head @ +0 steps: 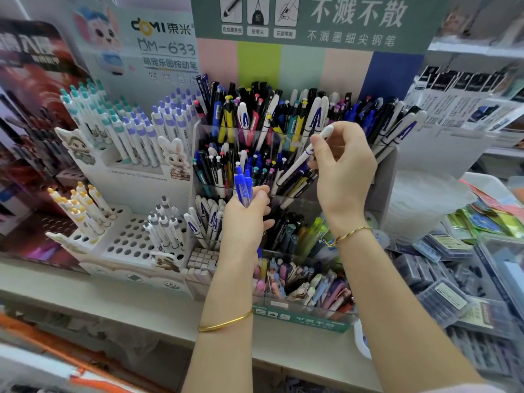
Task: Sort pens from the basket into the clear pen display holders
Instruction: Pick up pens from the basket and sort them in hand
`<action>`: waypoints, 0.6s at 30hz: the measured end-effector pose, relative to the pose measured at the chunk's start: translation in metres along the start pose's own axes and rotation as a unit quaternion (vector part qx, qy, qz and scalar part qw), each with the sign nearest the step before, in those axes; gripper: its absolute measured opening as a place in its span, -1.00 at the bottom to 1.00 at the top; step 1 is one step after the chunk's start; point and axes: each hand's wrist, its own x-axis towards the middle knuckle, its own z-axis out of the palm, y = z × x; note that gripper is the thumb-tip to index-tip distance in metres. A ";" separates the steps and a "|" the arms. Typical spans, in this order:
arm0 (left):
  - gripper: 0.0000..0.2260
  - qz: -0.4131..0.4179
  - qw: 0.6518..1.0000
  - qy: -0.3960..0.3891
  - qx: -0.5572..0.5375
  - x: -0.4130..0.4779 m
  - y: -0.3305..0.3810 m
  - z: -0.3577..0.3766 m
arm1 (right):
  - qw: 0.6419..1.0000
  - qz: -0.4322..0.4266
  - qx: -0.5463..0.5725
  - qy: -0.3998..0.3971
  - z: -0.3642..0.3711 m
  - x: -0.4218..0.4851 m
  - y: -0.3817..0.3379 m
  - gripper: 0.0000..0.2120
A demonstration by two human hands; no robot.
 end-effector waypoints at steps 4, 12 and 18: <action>-0.86 -0.012 1.000 -0.020 -0.015 -0.003 0.002 0.001 | 0.996 -0.026 -0.069 -0.052 0.004 -0.007 0.003 -0.89; -0.89 -0.019 0.998 -0.061 -0.019 -0.007 0.004 0.003 | 0.944 -0.103 -0.305 -0.068 0.008 -0.013 0.023 -0.82; -0.85 -0.016 0.994 -0.103 -0.035 -0.009 0.004 0.004 | 0.978 -0.047 -0.193 -0.056 -0.003 -0.002 0.008 -0.84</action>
